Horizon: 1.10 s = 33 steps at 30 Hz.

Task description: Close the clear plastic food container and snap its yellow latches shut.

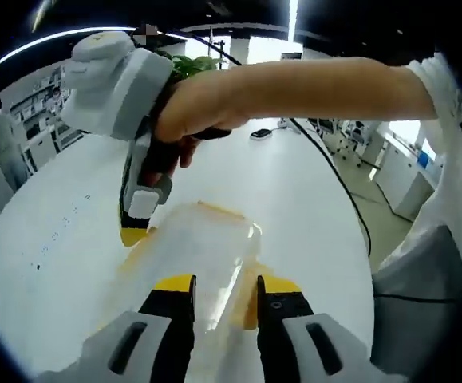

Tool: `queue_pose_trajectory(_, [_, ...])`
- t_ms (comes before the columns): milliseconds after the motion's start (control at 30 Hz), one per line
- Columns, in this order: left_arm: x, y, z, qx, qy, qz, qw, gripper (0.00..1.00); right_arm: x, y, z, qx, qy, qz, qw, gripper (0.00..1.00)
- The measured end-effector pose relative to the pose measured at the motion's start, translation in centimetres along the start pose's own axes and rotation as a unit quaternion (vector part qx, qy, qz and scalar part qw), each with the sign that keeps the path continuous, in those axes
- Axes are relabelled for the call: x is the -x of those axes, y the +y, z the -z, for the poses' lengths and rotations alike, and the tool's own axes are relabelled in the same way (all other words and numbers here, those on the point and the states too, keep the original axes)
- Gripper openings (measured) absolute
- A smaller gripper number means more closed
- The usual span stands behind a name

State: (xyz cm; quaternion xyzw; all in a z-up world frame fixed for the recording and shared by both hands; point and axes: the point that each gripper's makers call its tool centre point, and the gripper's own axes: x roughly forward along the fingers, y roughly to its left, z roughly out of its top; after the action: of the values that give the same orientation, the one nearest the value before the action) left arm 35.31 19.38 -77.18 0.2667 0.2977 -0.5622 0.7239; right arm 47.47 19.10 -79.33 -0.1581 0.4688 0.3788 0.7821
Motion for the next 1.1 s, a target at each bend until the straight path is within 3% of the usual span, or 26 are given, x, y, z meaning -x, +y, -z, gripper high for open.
queue_pose_trajectory(33, [-0.1,0.1,-1.3,-0.032,-0.037,-0.009,0.9988,0.25,0.0,0.0,0.0,0.0,0.0,0.0,1.0,0.0])
queue_pose_trajectory(67, [-0.2,-0.2,-0.4,-0.024,-0.007,-0.006,0.9997,0.26,0.0,0.0,0.0,0.0,0.0,0.0,1.0,0.0])
queue_pose_trajectory(100, [-0.1,-0.1,-0.9,-0.044,-0.019,-0.013,0.9988,0.26,0.0,0.0,0.0,0.0,0.0,0.0,1.0,0.0])
queue_pose_trajectory(400, [-0.4,-0.3,-0.2,-0.15,0.009,-0.034,0.9881,0.25,0.4,0.4,-0.3,0.01,-0.005,-0.009,0.9999,0.03])
queue_pose_trajectory(500, [-0.5,-0.4,0.0,-0.19,0.016,-0.043,0.9806,0.26,0.7,0.9,-1.0,0.027,-0.016,-0.023,0.9992,0.04])
queue_pose_trajectory(600, [-0.5,-0.5,0.1,-0.203,0.017,-0.048,0.9778,0.26,1.0,2.4,-1.0,0.066,-0.007,-0.065,0.9957,0.07])
queue_pose_trajectory(700, [-0.5,-0.4,0.1,-0.207,0.017,-0.052,0.9768,0.26,1.5,2.5,-1.1,0.117,0.006,-0.069,0.9907,0.07])
queue_pose_trajectory(833, [-0.5,-0.4,0.2,-0.212,0.016,-0.055,0.9756,0.26,2.1,3.3,-0.4,0.135,0.034,-0.108,0.9844,0.21])
queue_pose_trajectory(1033, [-0.6,-0.4,0.2,-0.217,0.016,-0.064,0.9738,0.27,2.4,4.0,0.7,0.171,0.076,-0.137,0.9727,0.21])
queue_pose_trajectory(1100, [-0.6,-0.4,0.2,-0.219,0.018,-0.068,0.9733,0.27,2.5,4.8,1.5,0.189,0.098,-0.152,0.9651,0.23])
